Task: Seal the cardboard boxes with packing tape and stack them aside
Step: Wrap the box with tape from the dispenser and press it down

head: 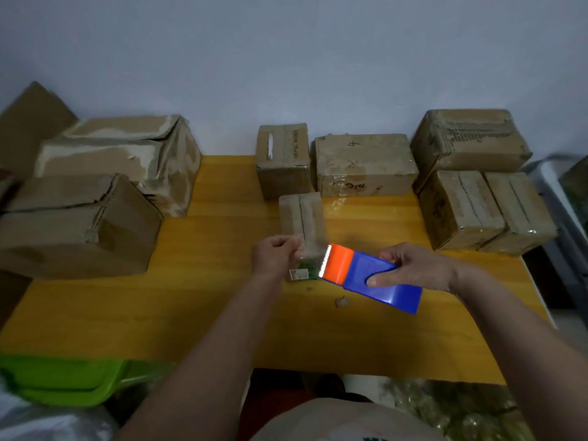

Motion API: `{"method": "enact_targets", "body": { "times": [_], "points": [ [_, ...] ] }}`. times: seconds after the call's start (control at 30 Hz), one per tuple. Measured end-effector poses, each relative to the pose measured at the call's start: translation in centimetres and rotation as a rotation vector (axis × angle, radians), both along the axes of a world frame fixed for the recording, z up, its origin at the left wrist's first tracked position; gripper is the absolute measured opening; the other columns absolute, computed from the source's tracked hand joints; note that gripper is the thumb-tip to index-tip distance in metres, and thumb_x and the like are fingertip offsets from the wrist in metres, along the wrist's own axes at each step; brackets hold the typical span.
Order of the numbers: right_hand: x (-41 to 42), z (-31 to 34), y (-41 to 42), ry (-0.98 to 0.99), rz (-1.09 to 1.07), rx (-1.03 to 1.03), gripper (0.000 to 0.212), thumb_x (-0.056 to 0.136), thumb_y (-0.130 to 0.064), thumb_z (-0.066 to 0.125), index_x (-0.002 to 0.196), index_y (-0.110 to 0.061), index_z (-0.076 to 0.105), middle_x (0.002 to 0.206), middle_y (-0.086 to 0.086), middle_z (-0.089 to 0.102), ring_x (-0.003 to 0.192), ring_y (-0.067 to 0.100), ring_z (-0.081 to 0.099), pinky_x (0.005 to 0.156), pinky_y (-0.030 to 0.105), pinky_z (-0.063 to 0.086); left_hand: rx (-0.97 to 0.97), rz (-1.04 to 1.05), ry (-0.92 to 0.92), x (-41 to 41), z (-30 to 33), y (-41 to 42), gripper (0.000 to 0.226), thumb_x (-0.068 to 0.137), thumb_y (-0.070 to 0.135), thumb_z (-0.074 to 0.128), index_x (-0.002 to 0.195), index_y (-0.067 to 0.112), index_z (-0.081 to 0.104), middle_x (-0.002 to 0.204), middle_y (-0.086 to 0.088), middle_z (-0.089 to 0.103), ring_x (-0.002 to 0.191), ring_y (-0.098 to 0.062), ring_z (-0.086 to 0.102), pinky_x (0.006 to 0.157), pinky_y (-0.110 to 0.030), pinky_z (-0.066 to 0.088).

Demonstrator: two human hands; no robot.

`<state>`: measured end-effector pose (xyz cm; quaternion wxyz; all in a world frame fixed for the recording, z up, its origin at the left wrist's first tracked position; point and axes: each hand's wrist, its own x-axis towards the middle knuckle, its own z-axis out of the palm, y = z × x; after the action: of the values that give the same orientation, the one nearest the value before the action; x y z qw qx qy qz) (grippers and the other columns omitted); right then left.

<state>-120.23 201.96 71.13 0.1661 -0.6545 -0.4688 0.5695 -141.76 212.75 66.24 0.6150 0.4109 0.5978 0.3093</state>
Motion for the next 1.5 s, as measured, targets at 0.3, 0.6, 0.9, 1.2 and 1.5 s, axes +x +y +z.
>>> {"method": "enact_targets", "body": {
  "times": [0.3,0.6,0.9,1.2,1.5],
  "points": [
    [-0.9,0.2,2.0,-0.107,0.002,-0.060,0.053,0.064,-0.055,0.073,0.091,-0.009,0.073,0.078,0.006,0.074,0.069,0.017,0.069,0.063,0.025,0.052,0.028,0.189,0.175,-1.4,-2.5,-1.8,0.012,0.088,0.017,0.069,0.077,0.021,0.068,0.082,-0.004,0.071,0.070,-0.013,0.063,0.062,-0.024,0.050],
    [-2.4,1.3,6.9,-0.472,0.120,0.006,0.047,0.065,-0.061,0.074,0.076,-0.016,0.065,0.071,0.001,0.065,0.069,0.016,0.062,0.054,0.024,0.043,0.020,0.361,0.262,-1.4,-3.7,-2.2,0.012,0.089,0.019,0.069,0.089,0.008,0.074,0.080,-0.001,0.065,0.078,-0.014,0.060,0.071,-0.024,0.041],
    [-2.6,1.1,9.9,-0.657,0.225,-0.040,0.049,0.067,-0.064,0.072,0.077,-0.017,0.059,0.076,0.003,0.062,0.072,0.018,0.059,0.059,0.028,0.045,-0.022,0.353,0.293,-0.8,-4.4,-1.2,0.015,0.090,0.026,0.067,0.076,0.021,0.068,0.077,0.007,0.063,0.074,-0.010,0.057,0.071,-0.026,0.043],
    [-2.6,-0.4,10.2,-0.643,0.240,-0.110,0.058,0.068,-0.061,0.073,0.099,-0.013,0.063,0.091,0.005,0.065,0.087,0.023,0.062,0.078,0.036,0.052,-0.071,0.280,0.337,-0.6,-5.3,-1.9,0.023,0.096,0.024,0.058,0.107,0.011,0.073,0.101,-0.001,0.071,0.081,-0.012,0.055,0.077,-0.028,0.048],
    [-2.2,-0.6,10.2,-0.619,0.241,-0.122,0.057,0.067,-0.060,0.074,0.099,-0.014,0.063,0.089,0.003,0.064,0.087,0.022,0.061,0.075,0.033,0.051,0.373,-0.165,0.814,-1.6,-5.4,-2.8,0.073,0.093,-0.004,0.046,0.155,0.011,0.009,0.161,-0.003,0.009,0.149,-0.018,0.008,0.120,-0.031,0.013]
  ]
}}
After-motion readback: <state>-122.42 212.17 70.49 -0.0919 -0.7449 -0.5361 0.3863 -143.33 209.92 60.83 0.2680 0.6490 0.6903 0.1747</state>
